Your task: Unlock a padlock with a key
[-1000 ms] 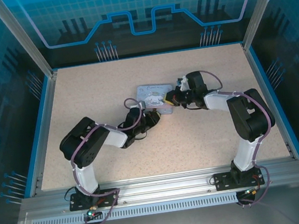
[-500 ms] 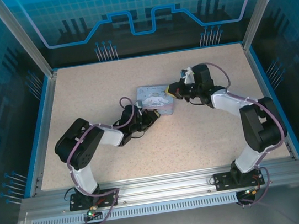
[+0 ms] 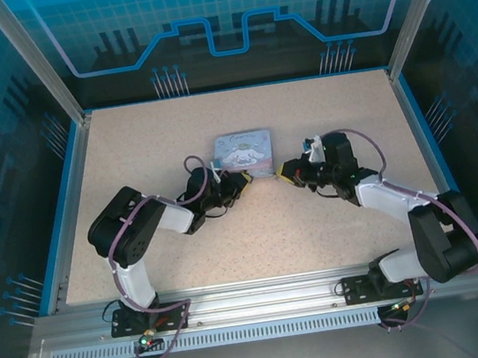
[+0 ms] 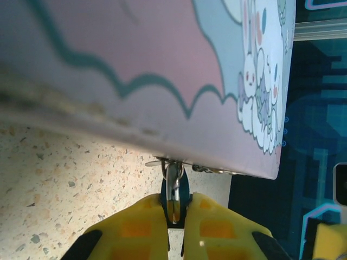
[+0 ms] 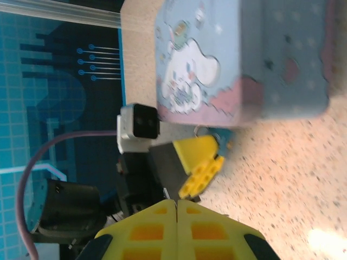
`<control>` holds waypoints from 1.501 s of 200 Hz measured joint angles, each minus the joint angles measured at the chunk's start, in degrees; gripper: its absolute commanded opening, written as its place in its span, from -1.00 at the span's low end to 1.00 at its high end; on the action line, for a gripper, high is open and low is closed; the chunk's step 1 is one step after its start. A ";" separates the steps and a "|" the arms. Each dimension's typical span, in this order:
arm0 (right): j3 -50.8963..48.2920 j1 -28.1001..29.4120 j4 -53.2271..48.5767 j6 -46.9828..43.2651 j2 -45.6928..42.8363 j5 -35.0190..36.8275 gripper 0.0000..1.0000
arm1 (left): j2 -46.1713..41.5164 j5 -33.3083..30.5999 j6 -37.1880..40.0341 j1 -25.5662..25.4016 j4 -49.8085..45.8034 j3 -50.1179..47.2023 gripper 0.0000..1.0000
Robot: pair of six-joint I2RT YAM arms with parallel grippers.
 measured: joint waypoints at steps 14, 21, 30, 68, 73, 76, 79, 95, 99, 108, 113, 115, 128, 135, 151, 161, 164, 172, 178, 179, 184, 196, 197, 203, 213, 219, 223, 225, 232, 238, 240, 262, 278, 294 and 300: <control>-2.36 0.37 1.70 0.96 -1.33 0.57 -1.00 | 0.00 -0.02 -0.26 -0.02 0.74 -0.37 -1.00; -3.65 0.46 2.97 1.55 -1.79 0.85 -1.00 | 0.00 -0.02 -0.50 -0.13 1.07 -0.50 -1.00; -5.07 0.48 4.37 2.21 -2.05 1.01 -1.00 | 0.00 -0.04 -0.96 -0.28 1.44 -0.61 -1.00; -10.01 0.48 10.91 5.49 -1.88 1.18 -1.00 | 0.00 -0.04 -1.53 -2.10 3.10 -0.66 -1.00; -10.47 0.48 11.85 5.97 -1.70 1.16 -1.00 | 0.00 -0.04 -1.57 -2.36 3.48 -0.68 -1.00; -10.69 0.48 12.48 6.16 -1.62 1.20 -1.00 | 0.00 -0.02 -1.64 -2.49 3.69 -0.68 -1.00; -10.91 0.48 13.03 6.43 -1.49 1.18 -1.00 | 0.00 -0.02 -1.73 -2.64 3.98 -0.68 -1.00; -11.72 0.48 15.65 7.69 -1.05 1.18 -1.00 | 0.00 -0.02 -2.49 -3.26 5.60 -0.72 -1.00; -11.85 0.48 16.26 7.78 -0.92 1.18 -1.00 | 0.00 -0.02 -2.67 -3.34 6.01 -0.72 -1.00; -11.98 0.48 17.33 8.31 -0.66 1.14 -1.00 | 0.00 -0.02 -3.04 -3.54 7.04 -0.79 -1.00; -11.98 0.48 17.92 8.52 -0.48 1.11 -1.00 | 0.00 0.00 -3.34 -3.65 7.80 -0.85 -1.00; -11.98 0.48 18.08 8.66 -0.44 1.11 -1.00 | 0.00 0.00 -3.41 -3.67 8.00 -0.90 -1.00; -11.98 0.48 19.63 9.20 -0.04 0.94 -1.00 | 0.00 0.04 -4.52 -3.82 10.10 -1.20 -1.00; -11.98 0.48 20.20 9.40 0.13 0.92 -1.00 | 0.00 0.15 -4.98 -3.87 11.45 -1.49 -1.00; -12.00 0.48 21.24 10.08 0.24 0.92 -1.00 | 0.09 0.24 -6.54 -3.87 14.58 -2.19 -1.00; -12.07 0.48 21.94 10.56 0.24 0.92 -1.00 | 0.22 0.24 -7.56 -3.87 16.44 -2.58 -1.00; -12.09 0.48 22.21 10.69 0.24 0.92 -1.00 | 0.24 0.22 -7.67 -3.87 16.90 -2.67 -1.00; -12.15 0.48 22.71 11.13 0.24 0.94 -1.00 | 0.46 0.20 -8.37 -3.91 18.29 -2.89 -1.00; -12.20 0.48 23.10 11.54 0.24 0.94 -1.00 | 0.57 0.20 -8.79 -3.91 18.95 -2.97 -1.00; -12.20 0.48 23.15 11.54 0.24 0.94 -1.00 | 0.57 0.20 -8.85 -3.91 19.04 -2.97 -1.00; -12.24 0.48 23.43 11.96 0.24 0.94 -1.00 | 0.66 0.17 -9.05 -3.93 19.39 -2.97 -1.00; -12.31 0.48 23.82 12.66 0.24 0.94 -1.00 | 0.72 0.11 -9.70 -3.96 20.13 -2.99 -1.00; -12.31 0.48 23.82 12.72 0.24 0.94 -1.00 | 0.72 0.11 -9.77 -3.96 20.15 -2.99 -1.00; -12.31 0.48 23.87 12.98 0.24 0.94 -1.00 | 0.74 0.09 -10.16 -3.96 20.50 -3.02 -1.00; -12.33 0.48 23.89 13.51 0.22 0.94 -1.00 | 0.74 -0.22 -10.56 -3.98 20.74 -3.02 -1.00; -12.35 0.48 23.87 13.70 0.15 0.96 -1.00 | 0.72 -0.31 -10.75 -4.00 20.76 -3.02 -1.00; -12.37 0.48 23.80 14.01 0.00 0.96 -1.00 | 0.72 -0.31 -10.84 -4.02 20.72 -3.02 -1.00; -12.37 0.48 23.78 14.05 -0.04 0.96 -1.00 | 0.70 -0.31 -10.95 -4.02 20.70 -3.02 -1.00; -12.41 0.48 23.61 14.27 -0.48 1.03 -1.00 | 0.55 -0.33 -11.06 -4.07 20.46 -3.02 -1.00; -12.44 0.48 23.32 14.34 -1.05 1.11 -1.00 | 0.37 -0.33 -11.19 -4.07 20.09 -3.02 -1.00; -12.44 0.48 23.26 14.36 -1.22 1.14 -1.00 | 0.24 -0.33 -11.19 -4.07 19.93 -3.02 -1.00; -12.46 0.48 21.86 14.78 -4.02 1.64 -1.00 | -1.90 -0.33 -11.58 -4.07 16.94 -2.89 -1.00; -12.46 0.48 21.14 15.08 -6.03 2.45 -1.00 | -3.72 -0.33 -11.58 -4.07 14.73 -2.23 -1.00; -12.46 0.48 20.57 15.39 -7.13 2.91 -1.00 | -4.96 -0.33 -11.67 -4.02 13.55 -1.49 -1.00; -12.46 0.48 20.41 15.58 -7.30 3.13 -1.00 | -5.29 -0.33 -11.85 -3.89 13.33 -1.33 -1.00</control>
